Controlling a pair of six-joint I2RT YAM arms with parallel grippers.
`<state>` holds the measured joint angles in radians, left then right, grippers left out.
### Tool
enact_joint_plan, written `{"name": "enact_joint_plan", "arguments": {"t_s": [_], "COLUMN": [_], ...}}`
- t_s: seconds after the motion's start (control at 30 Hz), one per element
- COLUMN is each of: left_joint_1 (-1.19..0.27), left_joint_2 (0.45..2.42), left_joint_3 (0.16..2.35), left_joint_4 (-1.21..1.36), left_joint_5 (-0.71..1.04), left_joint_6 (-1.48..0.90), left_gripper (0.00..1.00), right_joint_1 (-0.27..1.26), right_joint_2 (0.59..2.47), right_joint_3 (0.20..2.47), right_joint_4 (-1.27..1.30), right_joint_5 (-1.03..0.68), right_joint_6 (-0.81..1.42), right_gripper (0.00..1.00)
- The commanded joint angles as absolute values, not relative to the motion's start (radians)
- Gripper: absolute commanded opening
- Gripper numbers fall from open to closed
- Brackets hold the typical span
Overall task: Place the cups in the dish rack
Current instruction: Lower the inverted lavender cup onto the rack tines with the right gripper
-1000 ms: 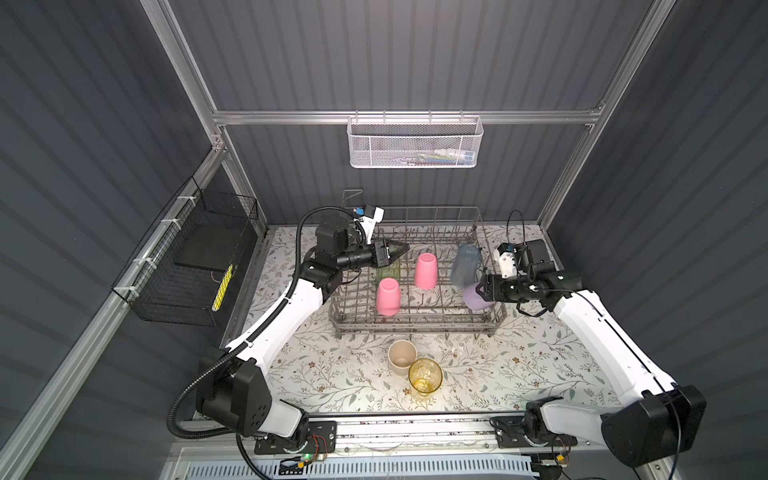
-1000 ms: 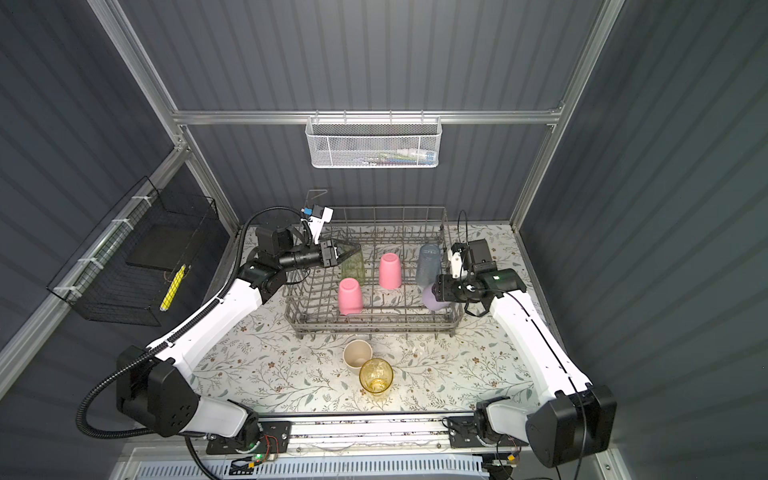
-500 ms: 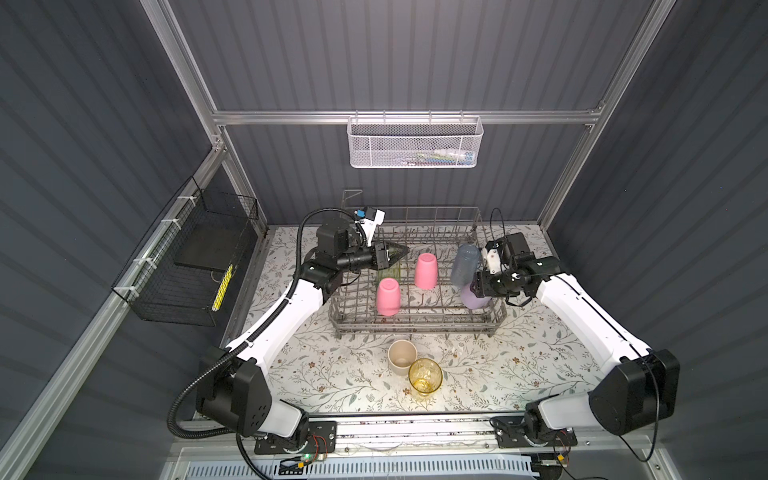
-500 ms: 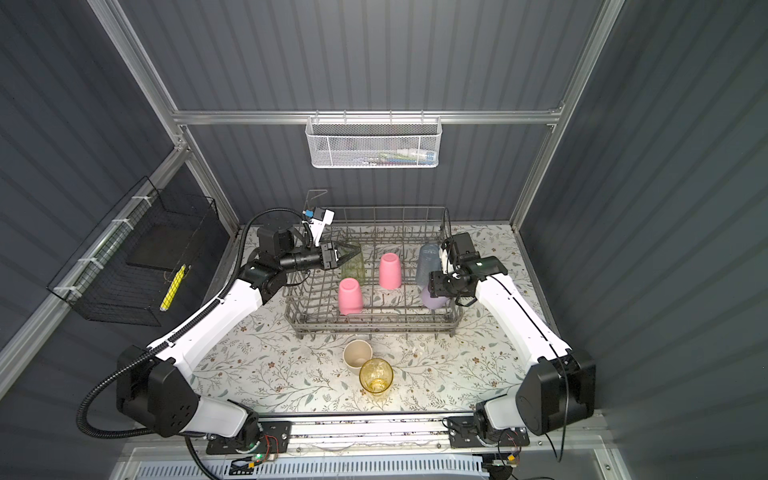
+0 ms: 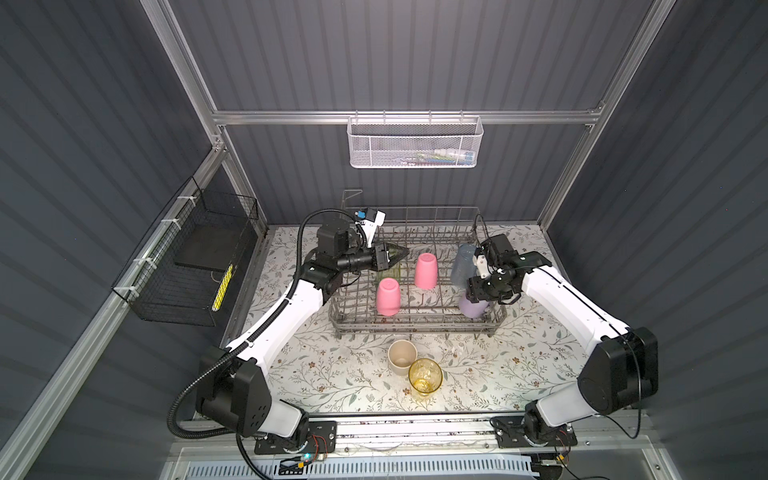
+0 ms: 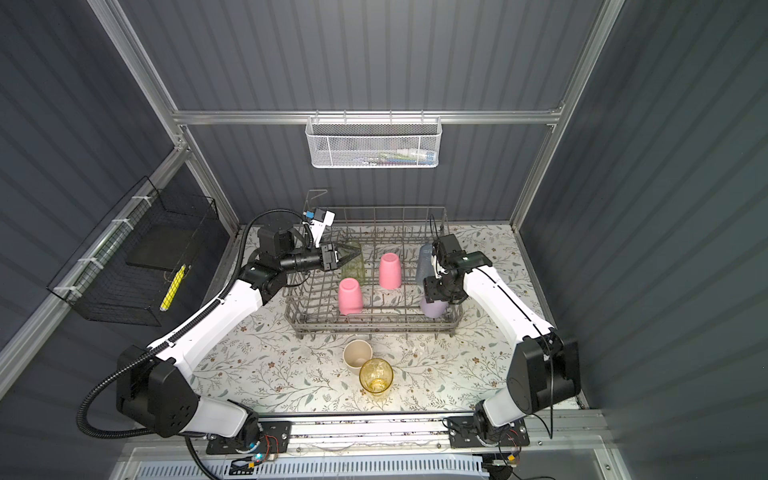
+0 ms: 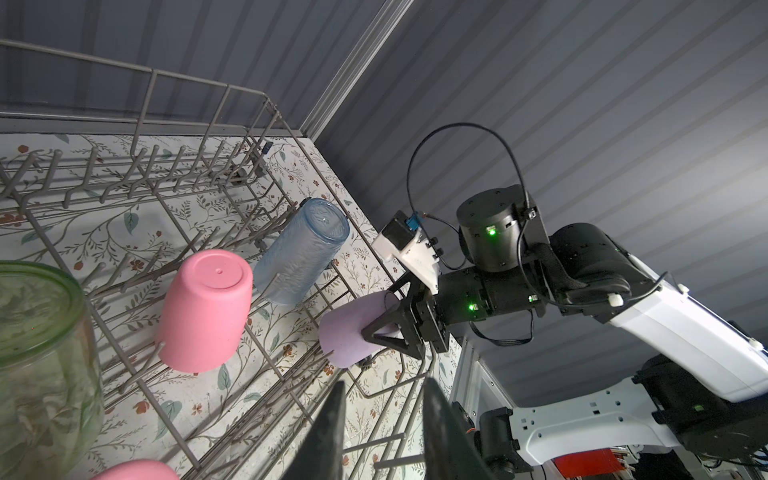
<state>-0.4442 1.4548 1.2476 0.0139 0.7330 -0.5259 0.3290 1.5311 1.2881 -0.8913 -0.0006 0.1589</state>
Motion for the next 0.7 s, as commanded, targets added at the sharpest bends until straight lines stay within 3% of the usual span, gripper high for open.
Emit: {"name": "enact_joint_plan", "arguments": {"t_s": [0.0,0.33,0.67], "left_joint_1": [-0.443,-0.442,-0.438], "left_joint_2": [1.421,1.415,1.414], "left_joint_3": [1.224,1.213,1.207], "left_joint_4": [0.0,-0.004,-0.008], "left_joint_5": [0.753,0.755,0.755], "left_joint_6": [-0.499,-0.489,-0.486], "left_gripper": [0.32,0.31,0.32], "right_joint_1": [0.343,0.368,0.373], "right_joint_2": [1.541,1.578,1.578], "right_joint_3": [1.316,1.3,1.296], "right_joint_4": [-0.93,-0.93,-0.92], "right_joint_5": [0.024,0.034,0.025], "right_joint_6": [0.147,0.164,0.171], "right_gripper": [0.32,0.38,0.68]}}
